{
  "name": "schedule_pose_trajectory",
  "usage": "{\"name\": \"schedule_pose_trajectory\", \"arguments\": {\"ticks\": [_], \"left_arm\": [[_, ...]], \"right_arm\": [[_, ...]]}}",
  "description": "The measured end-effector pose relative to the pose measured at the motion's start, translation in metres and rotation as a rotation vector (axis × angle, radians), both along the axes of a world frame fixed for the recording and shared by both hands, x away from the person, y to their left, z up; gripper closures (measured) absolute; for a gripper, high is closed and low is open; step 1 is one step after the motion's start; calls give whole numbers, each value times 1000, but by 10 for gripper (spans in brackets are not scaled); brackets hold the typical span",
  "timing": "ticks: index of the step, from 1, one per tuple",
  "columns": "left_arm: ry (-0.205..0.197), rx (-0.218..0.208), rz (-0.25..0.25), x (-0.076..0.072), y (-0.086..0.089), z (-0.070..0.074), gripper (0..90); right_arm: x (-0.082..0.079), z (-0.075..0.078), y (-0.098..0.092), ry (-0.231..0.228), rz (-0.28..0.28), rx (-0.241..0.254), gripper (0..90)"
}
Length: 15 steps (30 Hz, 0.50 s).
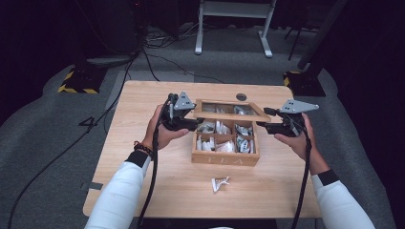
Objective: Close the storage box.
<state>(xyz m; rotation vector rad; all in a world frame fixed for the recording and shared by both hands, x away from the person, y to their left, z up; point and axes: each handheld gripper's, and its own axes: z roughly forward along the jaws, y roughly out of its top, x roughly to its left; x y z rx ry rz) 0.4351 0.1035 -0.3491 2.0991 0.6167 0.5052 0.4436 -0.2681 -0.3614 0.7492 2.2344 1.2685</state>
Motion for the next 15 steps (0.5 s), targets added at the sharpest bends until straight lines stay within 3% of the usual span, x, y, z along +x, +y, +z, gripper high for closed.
{"name": "schedule_pose_trajectory", "arguments": {"ticks": [9, 15], "left_arm": [[11, 16, -13, -7, 1, -11, 404], [22, 21, -21, -12, 2, -23, 380]], "right_arm": [[-4, -11, -2, 39, -1, -1, 341], [-10, -20, -2, 69, 37, 10, 264]]}}
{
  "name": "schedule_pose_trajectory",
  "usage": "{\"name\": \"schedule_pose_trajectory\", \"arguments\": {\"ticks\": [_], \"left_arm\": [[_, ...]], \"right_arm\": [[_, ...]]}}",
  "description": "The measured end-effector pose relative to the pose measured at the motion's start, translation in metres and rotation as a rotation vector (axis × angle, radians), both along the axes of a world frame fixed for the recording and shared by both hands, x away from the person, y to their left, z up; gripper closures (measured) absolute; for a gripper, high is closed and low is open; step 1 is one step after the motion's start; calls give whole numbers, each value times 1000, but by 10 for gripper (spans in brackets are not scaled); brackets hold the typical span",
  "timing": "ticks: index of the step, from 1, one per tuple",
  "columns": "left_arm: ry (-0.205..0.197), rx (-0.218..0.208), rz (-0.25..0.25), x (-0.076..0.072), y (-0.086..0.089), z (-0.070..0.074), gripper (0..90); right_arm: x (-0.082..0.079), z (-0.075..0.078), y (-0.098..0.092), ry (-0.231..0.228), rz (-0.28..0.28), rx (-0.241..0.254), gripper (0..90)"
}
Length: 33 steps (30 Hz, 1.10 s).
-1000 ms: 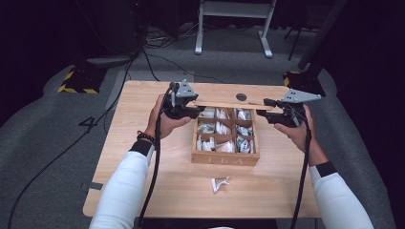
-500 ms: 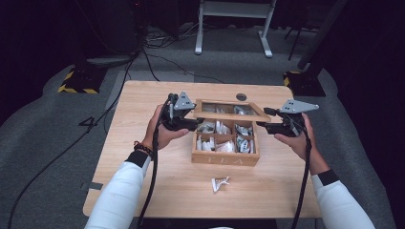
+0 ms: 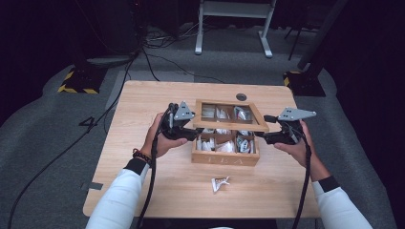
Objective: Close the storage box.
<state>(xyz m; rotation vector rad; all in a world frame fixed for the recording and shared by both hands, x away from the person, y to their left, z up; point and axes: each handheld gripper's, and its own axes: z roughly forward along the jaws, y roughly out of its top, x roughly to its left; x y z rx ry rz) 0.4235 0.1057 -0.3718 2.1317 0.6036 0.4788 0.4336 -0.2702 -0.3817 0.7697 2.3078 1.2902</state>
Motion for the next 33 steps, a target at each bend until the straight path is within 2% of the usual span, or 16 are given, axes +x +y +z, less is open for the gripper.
{"name": "schedule_pose_trajectory", "arguments": {"ticks": [4, 12, 15, 18, 23, 33], "left_arm": [[8, -8, -2, -1, 1, -4, 378], [17, 13, -4, -6, 2, -12, 369], [22, 38, -13, -8, 1, -16, 361], [25, 45, -16, -9, 1, -18, 355], [48, 43, -29, -10, 3, -24, 346], [59, 53, -39, -14, 5, -30, 349]], "right_arm": [[-3, -2, -1, 7, 13, 7, 257], [-12, -9, -6, 17, 29, 14, 259], [-16, -12, -5, 19, 45, 9, 259], [-18, -13, -4, 21, 49, 6, 259], [-22, -18, -6, 29, 67, 9, 256], [-29, -21, -10, 35, 85, -11, 266]]}}
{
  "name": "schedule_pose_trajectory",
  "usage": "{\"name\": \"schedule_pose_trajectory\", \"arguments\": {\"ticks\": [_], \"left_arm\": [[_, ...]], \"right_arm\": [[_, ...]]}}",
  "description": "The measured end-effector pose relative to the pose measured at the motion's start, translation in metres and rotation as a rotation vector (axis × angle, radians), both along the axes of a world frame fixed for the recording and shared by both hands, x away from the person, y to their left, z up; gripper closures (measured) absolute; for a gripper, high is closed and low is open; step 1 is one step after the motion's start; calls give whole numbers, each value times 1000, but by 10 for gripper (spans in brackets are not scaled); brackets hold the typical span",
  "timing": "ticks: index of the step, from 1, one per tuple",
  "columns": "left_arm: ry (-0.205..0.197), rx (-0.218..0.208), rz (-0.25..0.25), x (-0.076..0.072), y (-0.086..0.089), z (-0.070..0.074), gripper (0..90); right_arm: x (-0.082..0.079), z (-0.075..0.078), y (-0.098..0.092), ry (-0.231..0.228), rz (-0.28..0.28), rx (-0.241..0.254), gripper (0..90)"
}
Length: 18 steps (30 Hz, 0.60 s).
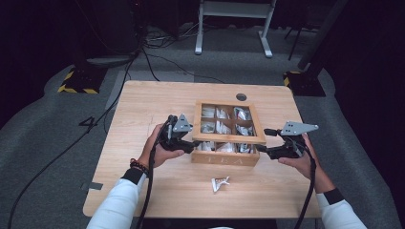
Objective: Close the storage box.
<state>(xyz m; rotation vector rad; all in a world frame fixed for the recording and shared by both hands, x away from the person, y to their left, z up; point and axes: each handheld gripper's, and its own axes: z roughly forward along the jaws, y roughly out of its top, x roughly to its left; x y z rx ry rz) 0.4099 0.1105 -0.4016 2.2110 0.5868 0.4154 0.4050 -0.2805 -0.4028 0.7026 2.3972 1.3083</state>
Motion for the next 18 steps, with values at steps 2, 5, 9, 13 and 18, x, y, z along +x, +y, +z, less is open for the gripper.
{"name": "schedule_pose_trajectory", "arguments": {"ticks": [2, 5, 9, 13, 18], "left_arm": [[2, 0, -2, -1, 0, -2, 349], [5, 23, -7, -3, -1, -5, 350], [15, 53, -19, -5, -3, -10, 342], [22, 67, -31, -7, -3, -14, 341], [32, 114, -46, -10, -5, -20, 338]], "right_arm": [[-1, -1, -1, 0, -1, -13, 266], [-3, -2, -2, 1, 4, -13, 268], [-7, -3, -5, 4, 0, -3, 276], [-8, -6, -7, 9, -12, -4, 291], [-7, -9, -8, 11, -20, -5, 308]]}}
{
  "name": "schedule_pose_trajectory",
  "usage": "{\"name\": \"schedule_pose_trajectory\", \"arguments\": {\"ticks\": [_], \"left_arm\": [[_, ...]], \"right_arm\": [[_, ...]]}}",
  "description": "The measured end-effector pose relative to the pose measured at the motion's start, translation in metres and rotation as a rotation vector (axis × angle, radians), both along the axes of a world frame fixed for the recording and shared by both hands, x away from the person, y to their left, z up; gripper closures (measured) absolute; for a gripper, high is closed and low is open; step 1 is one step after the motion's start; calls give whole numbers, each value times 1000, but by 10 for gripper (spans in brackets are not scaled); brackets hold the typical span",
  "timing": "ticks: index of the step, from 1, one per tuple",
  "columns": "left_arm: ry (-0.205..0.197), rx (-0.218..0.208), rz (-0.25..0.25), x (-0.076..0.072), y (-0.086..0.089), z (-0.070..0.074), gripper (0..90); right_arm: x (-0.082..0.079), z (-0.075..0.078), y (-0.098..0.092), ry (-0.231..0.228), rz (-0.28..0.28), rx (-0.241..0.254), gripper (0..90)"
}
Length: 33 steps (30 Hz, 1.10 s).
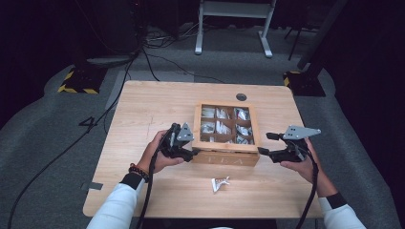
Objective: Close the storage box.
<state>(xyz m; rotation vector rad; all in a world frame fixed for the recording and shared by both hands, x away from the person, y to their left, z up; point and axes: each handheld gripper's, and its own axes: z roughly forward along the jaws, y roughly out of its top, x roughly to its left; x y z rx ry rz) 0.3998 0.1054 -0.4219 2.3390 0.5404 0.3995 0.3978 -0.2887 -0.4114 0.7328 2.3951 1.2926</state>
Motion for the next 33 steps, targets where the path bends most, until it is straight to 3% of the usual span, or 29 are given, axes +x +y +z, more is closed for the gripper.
{"name": "schedule_pose_trajectory", "arguments": {"ticks": [8, 10, 14, 20, 21, 22, 24, 26, 28, 33], "left_arm": [[-3, 26, 4, -2, -2, -8, 349], [-2, 23, 4, -3, -1, -9, 348], [8, -33, 12, -4, 3, -7, 358], [5, -15, 18, -7, 4, -13, 350], [5, -15, 18, -8, 4, -14, 347], [11, -20, 22, -9, 4, -16, 342], [9, -12, 21, -10, 4, -17, 339], [2, -1, 25, -12, 4, -19, 326], [-20, 22, 42, -15, 5, -18, 287], [-41, 25, 71, -19, 7, -16, 202]], "right_arm": [[-1, -9, 3, 18, -3, -22, 334], [-1, -10, 4, 18, -2, -25, 334], [0, -12, 3, 28, -1, -18, 333], [0, -14, 3, 43, 4, -8, 333], [0, -16, 4, 51, 12, -39, 314], [-1, -22, 11, 50, 30, -116, 325], [-3, -24, 12, 44, 34, -104, 345], [-3, -20, 10, 44, 29, -46, 349], [-3, -14, 7, 22, 16, -58, 319], [-5, -12, 5, 6, 15, -77, 298]]}}
